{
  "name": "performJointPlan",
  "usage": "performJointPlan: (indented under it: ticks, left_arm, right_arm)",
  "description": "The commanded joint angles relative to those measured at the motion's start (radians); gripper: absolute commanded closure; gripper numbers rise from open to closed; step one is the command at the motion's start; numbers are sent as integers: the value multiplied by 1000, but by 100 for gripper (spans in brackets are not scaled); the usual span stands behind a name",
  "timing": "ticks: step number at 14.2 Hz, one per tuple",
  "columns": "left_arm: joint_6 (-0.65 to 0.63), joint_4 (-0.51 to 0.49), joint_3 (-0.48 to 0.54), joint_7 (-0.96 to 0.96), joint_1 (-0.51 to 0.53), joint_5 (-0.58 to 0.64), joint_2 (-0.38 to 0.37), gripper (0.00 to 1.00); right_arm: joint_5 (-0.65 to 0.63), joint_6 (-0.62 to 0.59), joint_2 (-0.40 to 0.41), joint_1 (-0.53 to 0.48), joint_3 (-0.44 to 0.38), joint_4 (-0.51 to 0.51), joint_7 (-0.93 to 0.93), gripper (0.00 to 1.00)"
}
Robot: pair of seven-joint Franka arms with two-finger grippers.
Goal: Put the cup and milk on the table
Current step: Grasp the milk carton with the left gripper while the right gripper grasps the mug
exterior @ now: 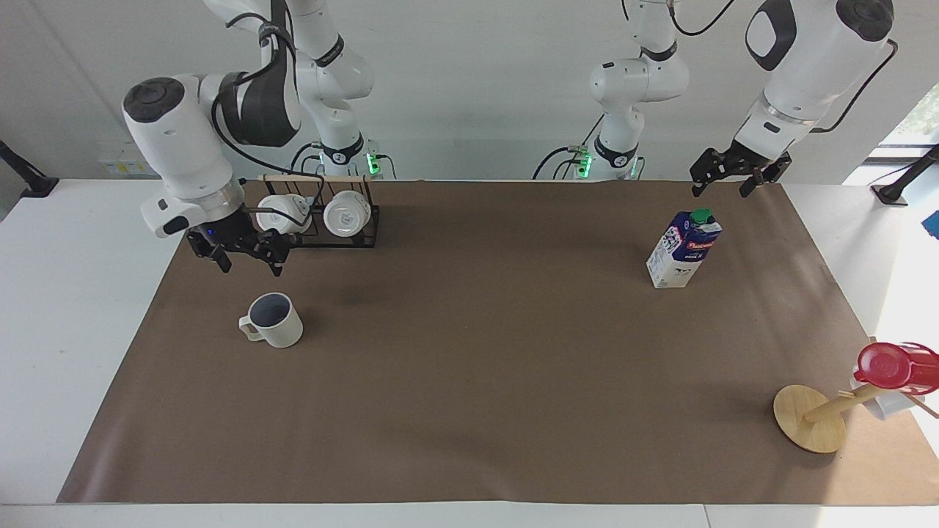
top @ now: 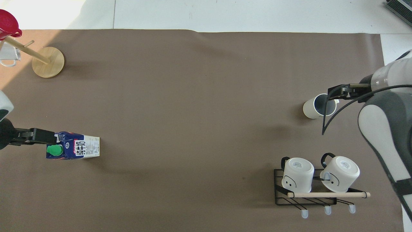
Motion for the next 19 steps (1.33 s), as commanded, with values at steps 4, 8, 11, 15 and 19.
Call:
performJointPlan:
  ticks: [4,8,11,15,19]
  left_arm:
    - [63,-70,-5,7,13,-4,-33,0]
    - [75,-82,-5,13,13,-4,-33,0]
    - [109,-109,-5,13,13,-4,-32,0]
    - [144,-142,-5,15,13,-4,-33,0]
    - [179,-172,-5,21,13,-2,-32,0]
  right_arm:
    - [-9,202,39,2,3,-142,-23,0]
    - [-25,259,85,8,3,-141,-25,0]
    - [-26,287,123,10,5,-139,-23,0]
    - [-26,322,166,16,5,-137,-26,2]
    - [-28,320,170,20,5,-134,-31,55]
